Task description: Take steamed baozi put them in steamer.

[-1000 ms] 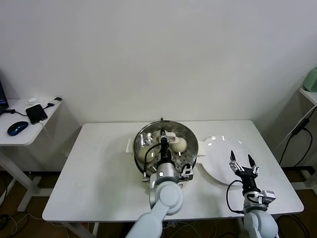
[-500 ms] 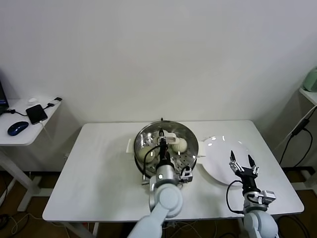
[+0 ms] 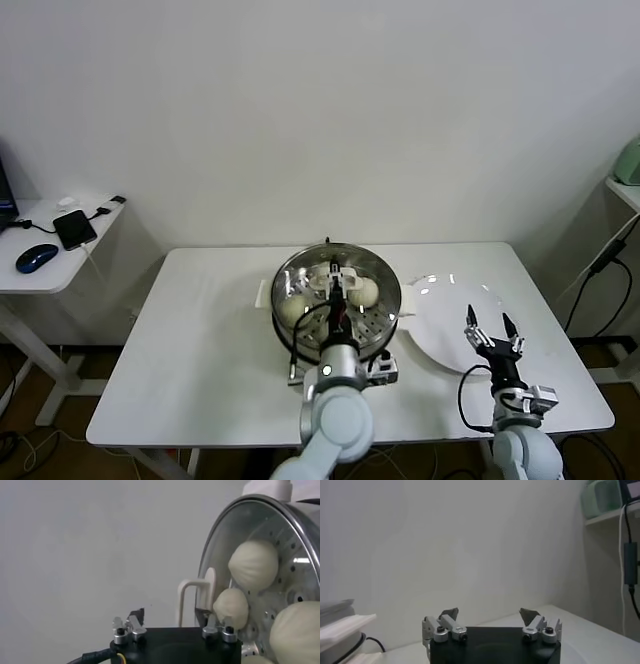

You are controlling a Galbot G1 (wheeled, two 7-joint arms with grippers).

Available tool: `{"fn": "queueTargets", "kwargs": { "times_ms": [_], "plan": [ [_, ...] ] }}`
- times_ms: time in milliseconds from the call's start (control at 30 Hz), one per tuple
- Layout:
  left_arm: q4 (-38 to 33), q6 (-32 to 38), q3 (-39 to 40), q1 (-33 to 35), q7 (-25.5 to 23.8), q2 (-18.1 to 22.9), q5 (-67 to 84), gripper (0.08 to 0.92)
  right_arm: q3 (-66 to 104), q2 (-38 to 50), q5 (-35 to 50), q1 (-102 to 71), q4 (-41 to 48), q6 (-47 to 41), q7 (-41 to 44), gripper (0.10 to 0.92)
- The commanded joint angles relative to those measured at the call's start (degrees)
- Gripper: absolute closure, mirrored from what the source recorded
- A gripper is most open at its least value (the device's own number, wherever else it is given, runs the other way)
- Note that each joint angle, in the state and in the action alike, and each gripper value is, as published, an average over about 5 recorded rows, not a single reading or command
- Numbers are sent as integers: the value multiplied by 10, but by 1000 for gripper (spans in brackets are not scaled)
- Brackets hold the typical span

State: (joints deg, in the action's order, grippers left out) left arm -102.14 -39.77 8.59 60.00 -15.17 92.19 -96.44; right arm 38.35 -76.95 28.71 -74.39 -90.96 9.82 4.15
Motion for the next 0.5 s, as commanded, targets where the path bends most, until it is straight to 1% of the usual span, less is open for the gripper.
{"fn": "queueTargets", "kwargs": {
  "times_ms": [33, 133, 200, 333, 500],
  "plan": [
    [-50, 8, 0, 24, 1, 21, -3, 293, 0, -2, -1, 0, -1, 0, 0, 203],
    [-67, 6, -7, 34, -1, 10, -4, 217, -1, -3, -1, 1, -2, 0, 1, 203],
    [-79, 5, -12, 43, 0, 3, -5, 189, -1, -3, -1, 1, -1, -1, 1, 203],
    [-109, 14, -40, 71, 19, -13, -6, 178, 0, -6, 1, -1, -6, -3, 0, 203],
    [-156, 56, -118, 103, 45, -34, 33, 177, -1, -7, 3, -17, -20, -7, 13, 203]
  ]
}}
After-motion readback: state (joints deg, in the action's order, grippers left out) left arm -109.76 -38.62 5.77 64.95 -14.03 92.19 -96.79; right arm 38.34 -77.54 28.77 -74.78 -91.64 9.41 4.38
